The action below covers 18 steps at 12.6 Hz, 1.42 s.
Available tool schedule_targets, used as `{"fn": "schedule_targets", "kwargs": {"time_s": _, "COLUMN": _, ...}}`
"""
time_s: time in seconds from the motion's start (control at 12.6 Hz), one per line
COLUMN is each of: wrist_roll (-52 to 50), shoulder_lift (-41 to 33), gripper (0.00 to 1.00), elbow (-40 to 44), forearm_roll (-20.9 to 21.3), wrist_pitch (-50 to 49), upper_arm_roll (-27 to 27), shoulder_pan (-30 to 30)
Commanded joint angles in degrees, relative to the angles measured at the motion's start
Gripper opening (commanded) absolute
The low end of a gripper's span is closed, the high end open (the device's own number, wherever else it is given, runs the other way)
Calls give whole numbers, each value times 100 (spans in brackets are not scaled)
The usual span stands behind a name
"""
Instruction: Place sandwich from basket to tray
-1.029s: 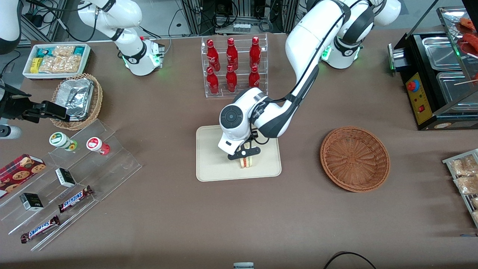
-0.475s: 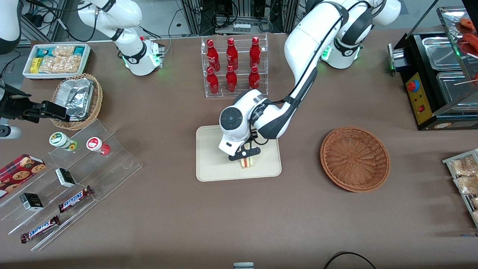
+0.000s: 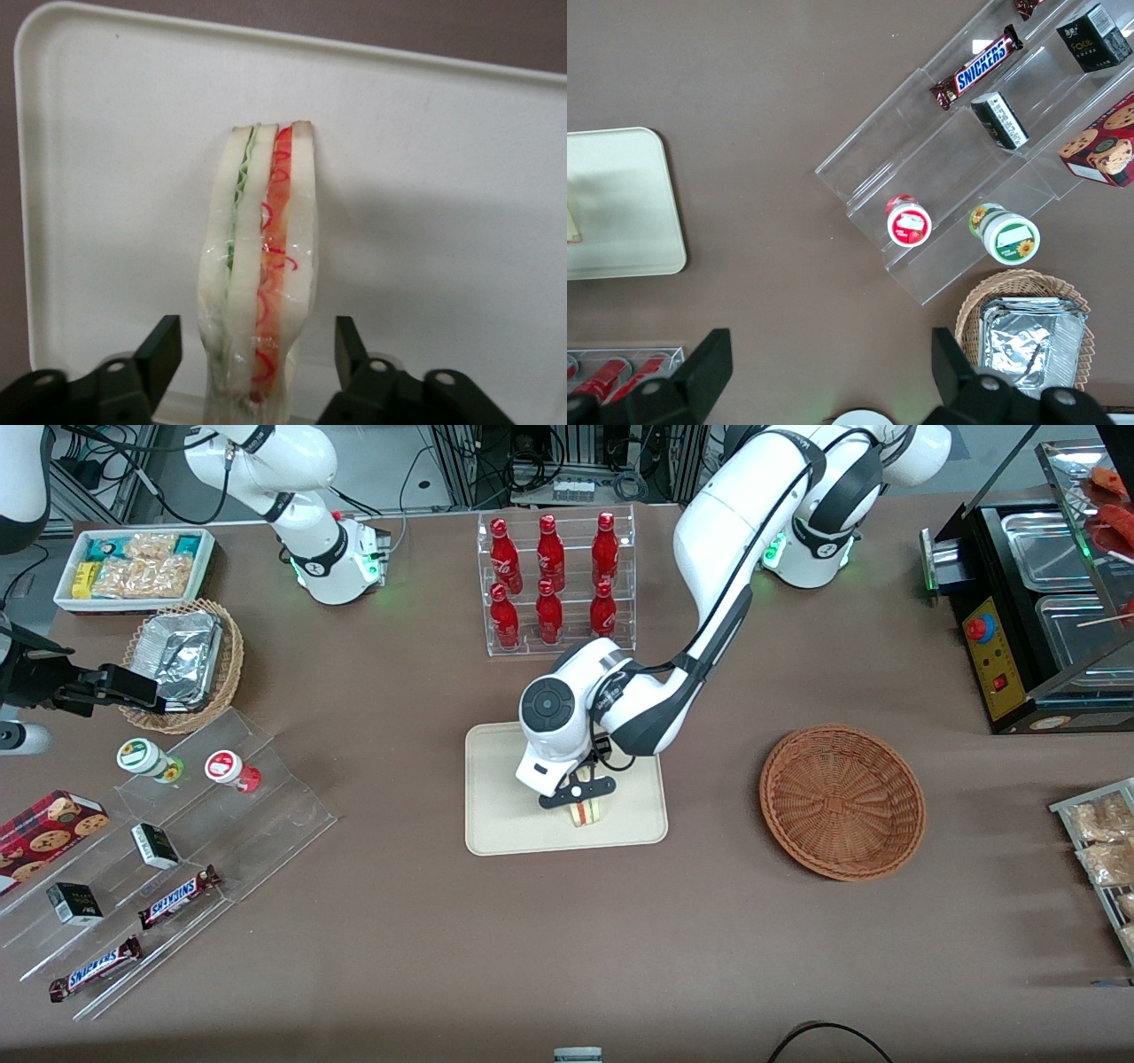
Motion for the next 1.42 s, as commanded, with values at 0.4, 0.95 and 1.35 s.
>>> {"fn": "schedule_targets", "kwargs": {"time_s": 0.4, "wrist_roll": 881, "shoulder_lift": -1085, "gripper": 100, "elbow": 59, "forearm_roll": 85, "wrist_pitch": -761, "upper_arm_roll": 83, "shoulder_pan": 143}}
{"fn": "schedule_targets", "kwargs": {"time_s": 0.95, "wrist_roll": 2428, "shoulder_lift": -1955, "gripper": 100, "elbow": -160, "forearm_roll": -434, "wrist_pitch": -1788, "upper_arm_roll": 74, "shoulder_pan": 1417}}
{"fn": "schedule_targets", "kwargs": {"time_s": 1.35, "wrist_roll": 3605, "shoulder_lift": -2798, "gripper": 100, "elbow": -1064, "forearm_roll": -451, "wrist_pitch": -1746, "upper_arm_roll": 74, "shoulder_pan": 2471}}
